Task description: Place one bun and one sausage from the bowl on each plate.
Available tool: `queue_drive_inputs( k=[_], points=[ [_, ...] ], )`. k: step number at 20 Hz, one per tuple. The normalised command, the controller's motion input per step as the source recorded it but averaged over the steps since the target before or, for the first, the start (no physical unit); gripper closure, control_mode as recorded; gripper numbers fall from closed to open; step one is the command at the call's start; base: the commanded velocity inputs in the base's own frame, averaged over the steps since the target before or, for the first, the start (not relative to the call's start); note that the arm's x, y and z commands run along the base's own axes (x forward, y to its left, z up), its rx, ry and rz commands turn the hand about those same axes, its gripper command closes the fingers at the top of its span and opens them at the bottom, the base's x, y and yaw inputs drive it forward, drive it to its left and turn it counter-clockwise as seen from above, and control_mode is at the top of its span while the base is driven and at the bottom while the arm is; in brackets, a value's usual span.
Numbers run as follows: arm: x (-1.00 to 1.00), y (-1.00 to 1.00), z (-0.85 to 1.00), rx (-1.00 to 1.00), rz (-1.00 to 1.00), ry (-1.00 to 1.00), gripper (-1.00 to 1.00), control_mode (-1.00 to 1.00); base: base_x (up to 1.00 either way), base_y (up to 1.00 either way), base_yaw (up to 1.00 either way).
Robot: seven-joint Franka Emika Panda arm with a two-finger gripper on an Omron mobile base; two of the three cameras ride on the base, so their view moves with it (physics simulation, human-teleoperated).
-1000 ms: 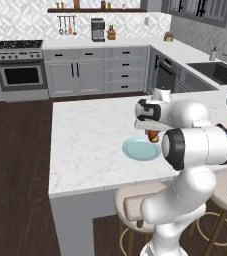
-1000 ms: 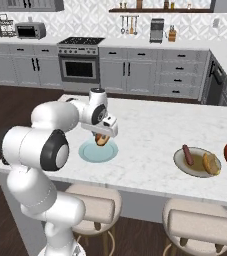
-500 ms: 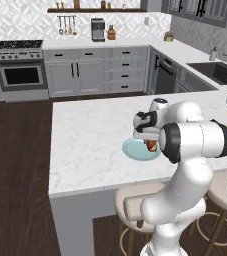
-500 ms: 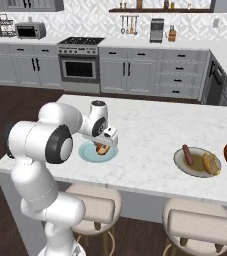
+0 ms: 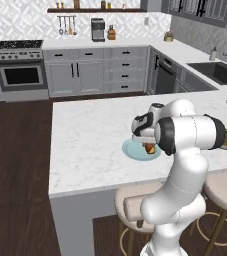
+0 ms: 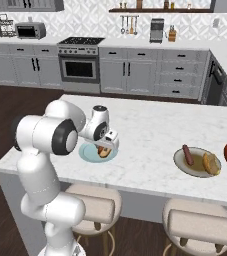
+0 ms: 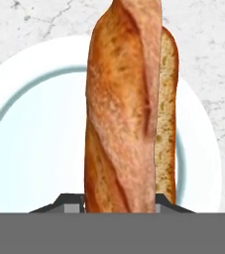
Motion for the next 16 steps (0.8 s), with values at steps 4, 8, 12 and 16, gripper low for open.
queue_drive_inputs(
  k=[4, 8, 12, 16],
  points=[
    [0.0, -0.01, 0.0, 0.0, 0.0, 0.0, 1.0, -1.0, 0.0, 0.0, 0.0],
    [0.0, 0.0, 0.0, 0.0, 0.0, 0.0, -1.0, -1.0, 0.0, 0.0, 0.0],
    [0.0, 0.0, 0.0, 0.0, 0.0, 0.0, -1.0, -1.0, 0.0, 0.0, 0.0],
    [0.0, 0.0, 0.0, 0.0, 0.0, 0.0, -1.0, -1.0, 0.0, 0.0, 0.0]
  ],
)
